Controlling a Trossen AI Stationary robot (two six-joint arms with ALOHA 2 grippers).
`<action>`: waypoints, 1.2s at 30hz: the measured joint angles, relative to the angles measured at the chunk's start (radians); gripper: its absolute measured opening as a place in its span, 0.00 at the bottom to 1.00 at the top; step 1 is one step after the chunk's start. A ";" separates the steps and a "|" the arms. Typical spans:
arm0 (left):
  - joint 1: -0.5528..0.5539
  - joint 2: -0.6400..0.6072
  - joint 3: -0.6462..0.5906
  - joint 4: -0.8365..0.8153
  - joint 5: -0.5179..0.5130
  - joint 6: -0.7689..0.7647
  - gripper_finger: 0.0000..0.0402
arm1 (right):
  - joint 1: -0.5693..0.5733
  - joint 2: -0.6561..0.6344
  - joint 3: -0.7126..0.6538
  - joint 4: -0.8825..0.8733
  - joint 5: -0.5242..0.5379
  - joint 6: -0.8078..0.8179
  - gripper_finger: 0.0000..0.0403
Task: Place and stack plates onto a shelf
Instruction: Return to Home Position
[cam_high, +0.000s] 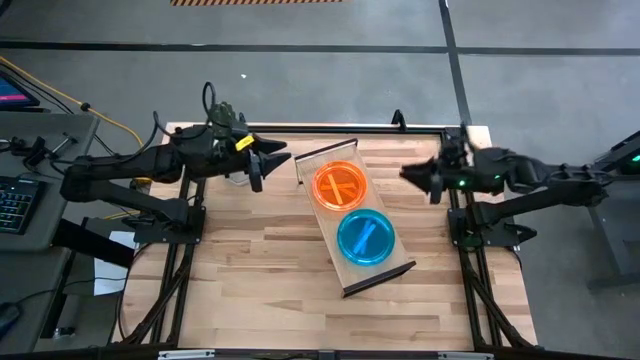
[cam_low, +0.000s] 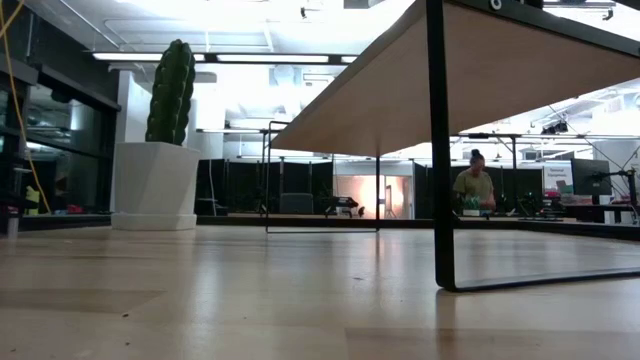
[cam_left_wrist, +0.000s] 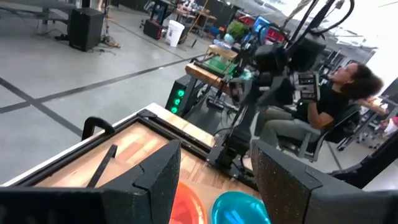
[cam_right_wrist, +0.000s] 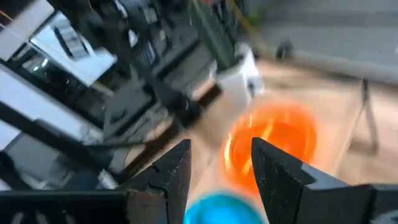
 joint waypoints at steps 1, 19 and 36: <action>0.000 -0.006 0.000 -0.002 0.000 0.000 0.46 | 0.000 0.002 0.020 0.000 0.026 -0.036 0.36; -0.160 -0.128 -0.112 -0.082 -0.020 0.192 0.04 | 0.000 0.018 0.087 -0.005 0.049 -0.200 0.04; 0.040 -0.628 -0.677 0.399 0.233 0.102 0.00 | 0.000 0.019 0.087 -0.107 0.052 -0.139 0.00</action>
